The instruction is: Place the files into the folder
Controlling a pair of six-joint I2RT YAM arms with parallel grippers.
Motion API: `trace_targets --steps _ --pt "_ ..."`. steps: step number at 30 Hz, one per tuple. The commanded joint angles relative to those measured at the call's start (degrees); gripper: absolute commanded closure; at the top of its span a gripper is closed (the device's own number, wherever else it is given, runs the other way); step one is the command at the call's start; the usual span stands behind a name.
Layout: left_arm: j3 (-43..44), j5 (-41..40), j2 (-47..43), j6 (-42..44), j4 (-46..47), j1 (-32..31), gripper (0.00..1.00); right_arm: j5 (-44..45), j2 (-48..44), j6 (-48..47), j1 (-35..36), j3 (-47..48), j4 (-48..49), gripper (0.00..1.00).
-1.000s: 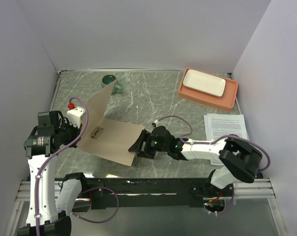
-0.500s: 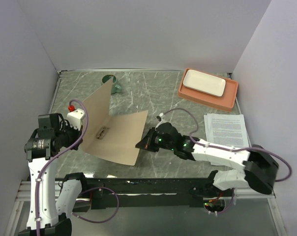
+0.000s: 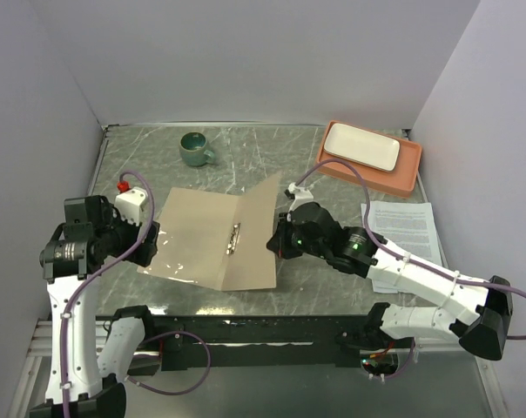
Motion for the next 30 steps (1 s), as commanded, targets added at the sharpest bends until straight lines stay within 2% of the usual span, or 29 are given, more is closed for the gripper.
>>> trace_targets --steps 1,6,8,12,22,23,24,25,26,27,30 --pt "3.1 -1.0 -1.4 0.5 0.1 0.0 0.02 2.3 -1.9 -5.6 -0.9 0.6 -5.9 1.0" --pt "4.6 1.2 -0.2 1.4 0.1 0.0 0.01 5.2 -0.7 -5.0 -2.3 0.8 -14.4 1.0" --pt "4.8 1.3 0.5 2.2 0.9 0.0 0.04 4.7 0.6 -4.4 -4.8 1.2 -17.3 1.0" --pt "5.0 1.1 2.2 2.7 3.7 0.1 0.04 5.8 1.3 -3.7 -8.2 0.3 -22.6 1.0" --pt "3.9 3.4 6.6 1.9 8.0 0.0 0.04 11.3 3.9 -2.4 -13.5 -1.0 -25.6 1.0" --pt "3.9 3.4 6.9 1.9 8.2 -0.1 0.04 11.4 4.0 -2.4 -13.7 -0.9 -25.6 0.95" --pt "3.8 3.2 7.1 2.0 8.4 -0.1 0.04 11.8 4.5 -2.6 -14.1 -0.8 -25.8 0.75" --pt "3.8 2.8 7.3 2.2 8.4 -0.4 0.04 12.4 4.8 -2.3 -14.3 -0.2 -26.1 0.64" --pt "3.9 2.7 7.4 2.2 8.2 -0.4 0.04 13.0 5.3 -2.5 -14.4 0.2 -26.9 0.58" --pt "3.7 2.7 7.4 2.2 8.3 -0.3 0.04 14.5 5.7 -2.5 -14.7 0.6 -27.5 0.46" --pt "3.4 2.2 7.3 2.2 9.6 -0.4 0.04 16.4 6.4 -1.5 -15.6 2.6 -29.8 0.29"
